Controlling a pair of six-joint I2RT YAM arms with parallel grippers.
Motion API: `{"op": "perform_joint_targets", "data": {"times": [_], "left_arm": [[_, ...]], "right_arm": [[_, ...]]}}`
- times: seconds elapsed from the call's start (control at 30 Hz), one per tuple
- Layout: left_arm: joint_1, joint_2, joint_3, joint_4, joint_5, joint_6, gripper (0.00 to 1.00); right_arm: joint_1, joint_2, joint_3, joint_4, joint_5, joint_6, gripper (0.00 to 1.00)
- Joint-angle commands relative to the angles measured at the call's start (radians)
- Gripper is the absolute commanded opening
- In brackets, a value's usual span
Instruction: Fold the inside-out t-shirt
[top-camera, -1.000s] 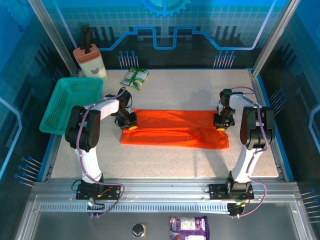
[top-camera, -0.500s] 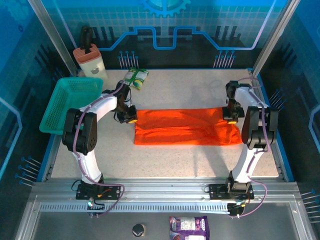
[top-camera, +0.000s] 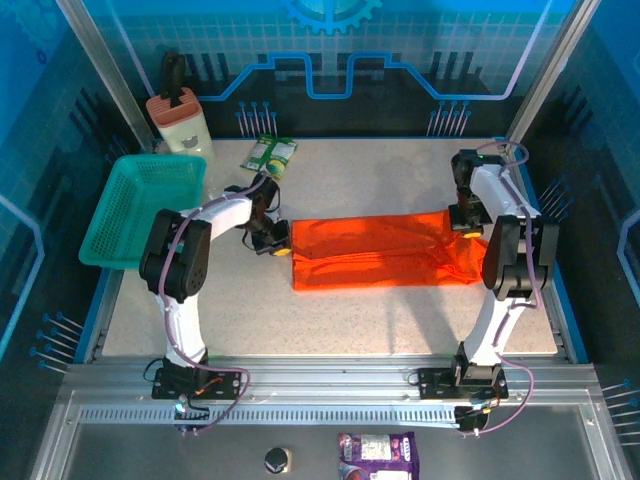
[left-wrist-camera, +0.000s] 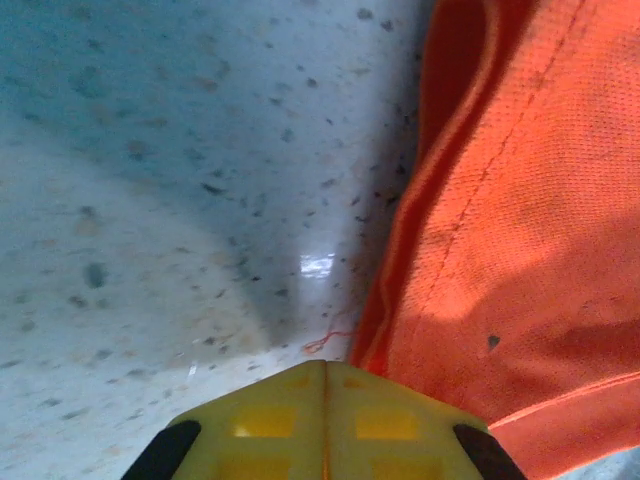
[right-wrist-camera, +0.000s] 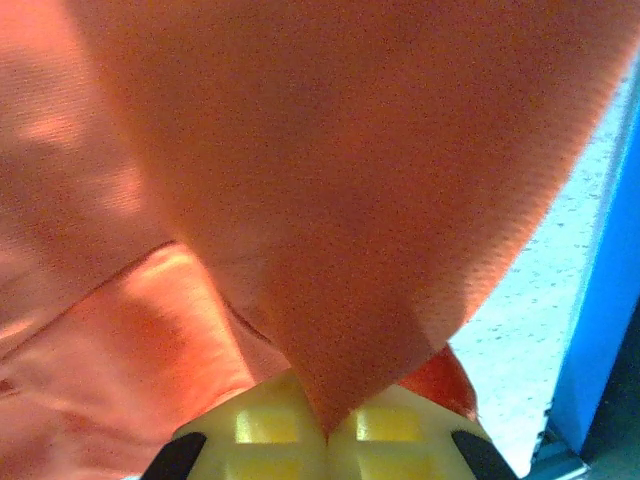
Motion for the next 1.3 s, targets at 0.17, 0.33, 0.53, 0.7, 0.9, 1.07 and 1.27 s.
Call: {"op": "perform_joint_targets", "data": {"times": [0.17, 0.33, 0.53, 0.7, 0.9, 1.07, 1.27], "left_arm": [[-0.009, 0.015, -0.052, 0.059, 0.045, -0.042, 0.06], [-0.009, 0.011, -0.079, 0.078, 0.049, -0.046, 0.06], [-0.009, 0.009, -0.098, 0.094, 0.046, -0.048, 0.06], [-0.009, 0.015, -0.102, 0.101, 0.049, -0.047, 0.06], [-0.009, 0.020, -0.112, 0.114, 0.049, -0.046, 0.06], [-0.011, 0.021, -0.125, 0.126, 0.049, -0.048, 0.06], [-0.010, 0.020, -0.132, 0.131, 0.048, -0.046, 0.06]], "right_arm": [[0.154, -0.091, -0.001, -0.041, -0.296, 0.071, 0.00], [0.255, -0.086, 0.002, -0.027, -0.379, 0.118, 0.00], [0.379, -0.046, 0.047, -0.003, -0.450, 0.193, 0.00], [0.488, 0.017, 0.145, 0.024, -0.512, 0.259, 0.00], [0.613, 0.153, 0.307, 0.059, -0.588, 0.316, 0.00], [0.672, 0.294, 0.450, 0.035, -0.625, 0.317, 0.00], [0.699, 0.361, 0.519, 0.032, -0.652, 0.320, 0.00]]}}
